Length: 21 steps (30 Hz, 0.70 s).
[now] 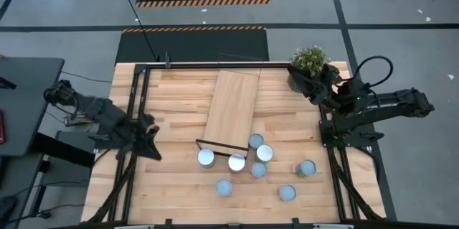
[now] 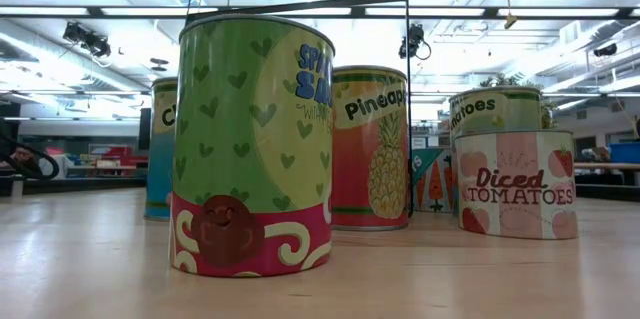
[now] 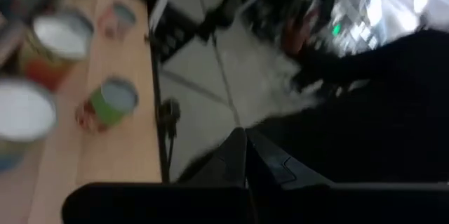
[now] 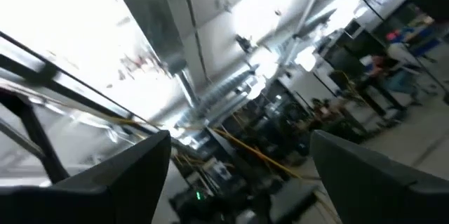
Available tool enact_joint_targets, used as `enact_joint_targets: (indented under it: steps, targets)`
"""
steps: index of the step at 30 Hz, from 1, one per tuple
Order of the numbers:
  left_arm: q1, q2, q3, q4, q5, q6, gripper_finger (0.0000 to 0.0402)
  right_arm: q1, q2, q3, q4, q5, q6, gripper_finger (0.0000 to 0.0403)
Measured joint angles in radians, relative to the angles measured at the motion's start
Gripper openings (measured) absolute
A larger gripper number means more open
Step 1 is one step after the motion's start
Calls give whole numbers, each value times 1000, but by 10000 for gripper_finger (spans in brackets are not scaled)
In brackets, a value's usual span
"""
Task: Pick and place cans onto a shelf
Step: Put the left green can on the shelf
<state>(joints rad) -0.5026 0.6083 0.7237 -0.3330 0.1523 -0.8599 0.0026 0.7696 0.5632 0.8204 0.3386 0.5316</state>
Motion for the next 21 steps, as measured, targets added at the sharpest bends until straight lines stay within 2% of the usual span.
enact_joint_targets:
  steps: [4,11,13,16,19,21]
  targets:
    - [-92,119,35,3,-93,-24,11,3,38,1,106,0,2,348]
    - [-224,338,162,-32,-285,-80,11,-16,41,10,76,-39,21,348]
    - [-249,401,198,-51,-358,-124,11,-25,30,59,-67,-89,47,348]
    - [-268,500,221,-50,-422,-195,11,-17,31,197,-430,-157,0,348]
    - [-271,598,219,-80,-448,-320,16,-7,66,328,-761,-183,-96,348]
    - [-269,666,219,-94,-449,-439,33,-1,85,394,-881,-200,-147,348]
